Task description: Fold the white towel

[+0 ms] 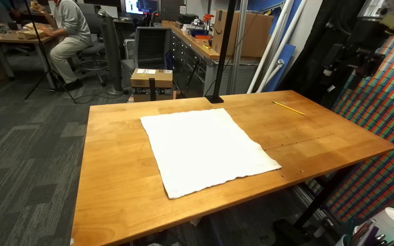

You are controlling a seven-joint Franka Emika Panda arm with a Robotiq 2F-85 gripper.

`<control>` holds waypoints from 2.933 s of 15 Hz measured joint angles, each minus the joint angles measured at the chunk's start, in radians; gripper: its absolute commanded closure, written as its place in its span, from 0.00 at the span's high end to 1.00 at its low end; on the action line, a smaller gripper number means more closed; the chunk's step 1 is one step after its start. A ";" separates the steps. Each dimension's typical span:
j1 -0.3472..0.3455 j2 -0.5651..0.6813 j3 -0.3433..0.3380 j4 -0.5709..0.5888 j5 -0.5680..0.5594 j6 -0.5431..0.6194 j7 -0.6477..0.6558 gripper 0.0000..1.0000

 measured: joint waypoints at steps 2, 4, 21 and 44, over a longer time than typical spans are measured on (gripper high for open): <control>0.000 0.000 0.000 0.000 0.000 0.000 0.000 1.00; 0.000 0.001 0.001 0.000 0.000 0.000 0.000 1.00; 0.051 0.127 0.178 0.069 -0.106 0.112 0.185 1.00; 0.078 0.282 0.215 -0.210 -0.054 0.385 0.309 1.00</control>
